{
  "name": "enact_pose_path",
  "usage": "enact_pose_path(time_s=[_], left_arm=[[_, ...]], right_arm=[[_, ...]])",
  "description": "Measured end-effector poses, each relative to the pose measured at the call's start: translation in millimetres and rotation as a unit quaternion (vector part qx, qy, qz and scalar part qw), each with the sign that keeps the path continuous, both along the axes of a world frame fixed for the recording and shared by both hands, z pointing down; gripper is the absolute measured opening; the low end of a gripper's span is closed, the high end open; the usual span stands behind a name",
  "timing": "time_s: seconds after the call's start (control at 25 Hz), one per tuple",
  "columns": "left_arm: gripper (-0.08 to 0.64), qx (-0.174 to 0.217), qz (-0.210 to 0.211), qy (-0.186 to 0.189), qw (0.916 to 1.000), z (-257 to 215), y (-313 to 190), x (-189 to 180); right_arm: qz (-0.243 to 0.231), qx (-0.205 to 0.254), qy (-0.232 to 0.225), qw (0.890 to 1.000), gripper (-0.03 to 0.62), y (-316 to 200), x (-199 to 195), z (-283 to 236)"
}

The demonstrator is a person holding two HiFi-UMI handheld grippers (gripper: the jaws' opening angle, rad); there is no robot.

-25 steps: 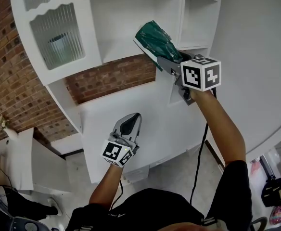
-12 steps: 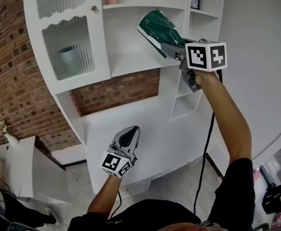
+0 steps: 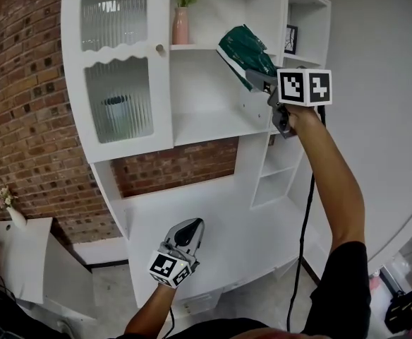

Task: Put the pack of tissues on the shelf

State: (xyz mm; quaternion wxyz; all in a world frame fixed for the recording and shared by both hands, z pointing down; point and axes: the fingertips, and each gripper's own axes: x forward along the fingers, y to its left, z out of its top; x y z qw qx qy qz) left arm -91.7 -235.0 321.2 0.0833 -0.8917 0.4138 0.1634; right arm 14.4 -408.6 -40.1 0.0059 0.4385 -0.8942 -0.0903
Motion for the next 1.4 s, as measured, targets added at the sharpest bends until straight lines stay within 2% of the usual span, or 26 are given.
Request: enact_pose_path(time_s=[0.32,0.72,1.04,1.4], left_arm=[[0.002,0.0,-0.011,-0.012,0.9999,2.4,-8.1,-4.6],[0.002,0.012,-0.042,-0.01,0.999,-7.9,-55.2,7.0],[0.002,0.017,-0.086,-0.005,0.9961,-17.1,-87.7,-2.4],[0.002,0.017,-0.118,-0.002,0.9929,-17.1,-102.0,-1.6]], right_arm=[[0.014,0.02,0.007,1.0,0.253,-23.7,-5.6,-44.5],[0.002,0.029,0.05,0.998,0.253,-80.9,-27.7,-100.5],[-0.023,0.008,0.091,0.996,0.253,-129.1,-50.5,-128.5],[-0.034,-0.036,0.159,0.986,0.256,-169.0,-73.0,-113.2]])
